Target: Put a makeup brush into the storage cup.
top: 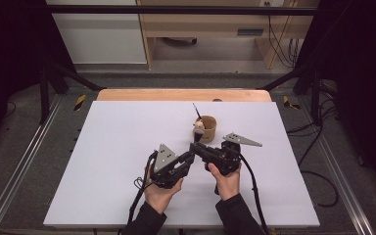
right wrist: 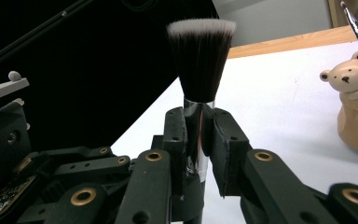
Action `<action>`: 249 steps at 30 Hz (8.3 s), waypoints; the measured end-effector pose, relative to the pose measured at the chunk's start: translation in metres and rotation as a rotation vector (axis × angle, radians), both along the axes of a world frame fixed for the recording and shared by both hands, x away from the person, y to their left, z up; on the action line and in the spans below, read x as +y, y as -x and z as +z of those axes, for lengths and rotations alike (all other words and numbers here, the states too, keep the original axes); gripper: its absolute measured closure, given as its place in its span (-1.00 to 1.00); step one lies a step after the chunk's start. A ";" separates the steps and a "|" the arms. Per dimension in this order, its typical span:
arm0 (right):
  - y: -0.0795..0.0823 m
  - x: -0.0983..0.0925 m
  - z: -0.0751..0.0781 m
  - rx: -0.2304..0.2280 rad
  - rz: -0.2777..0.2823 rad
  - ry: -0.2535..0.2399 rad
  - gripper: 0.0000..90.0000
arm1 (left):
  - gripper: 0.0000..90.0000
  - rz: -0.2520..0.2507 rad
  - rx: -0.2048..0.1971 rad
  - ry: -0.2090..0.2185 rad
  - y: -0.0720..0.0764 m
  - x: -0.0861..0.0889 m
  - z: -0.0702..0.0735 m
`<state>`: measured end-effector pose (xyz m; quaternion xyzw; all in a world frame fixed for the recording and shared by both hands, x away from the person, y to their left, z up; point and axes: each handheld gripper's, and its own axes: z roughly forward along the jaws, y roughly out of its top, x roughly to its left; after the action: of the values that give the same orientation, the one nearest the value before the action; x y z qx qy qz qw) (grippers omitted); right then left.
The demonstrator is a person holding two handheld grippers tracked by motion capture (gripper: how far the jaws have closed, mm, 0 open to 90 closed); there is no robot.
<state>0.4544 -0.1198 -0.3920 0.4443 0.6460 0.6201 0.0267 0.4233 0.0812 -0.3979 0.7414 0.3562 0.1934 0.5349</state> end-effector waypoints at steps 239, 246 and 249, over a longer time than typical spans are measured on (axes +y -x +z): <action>-0.048 -0.055 0.025 -0.209 -0.164 0.365 -0.29 | -0.83 0.101 0.000 -0.107 -0.002 0.199 -0.013; -0.032 -0.068 0.020 -0.213 -0.157 0.361 -0.58 | -0.83 0.102 0.001 -0.108 -0.002 0.199 -0.013; -0.025 -0.074 0.017 -0.216 -0.150 0.371 -0.62 | -0.83 0.104 0.004 -0.107 -0.002 0.199 -0.014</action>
<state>0.4797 -0.1942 -0.3746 0.4096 0.7076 0.5309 0.2229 0.4249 0.2803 -0.4119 0.7498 0.3845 0.2384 0.4829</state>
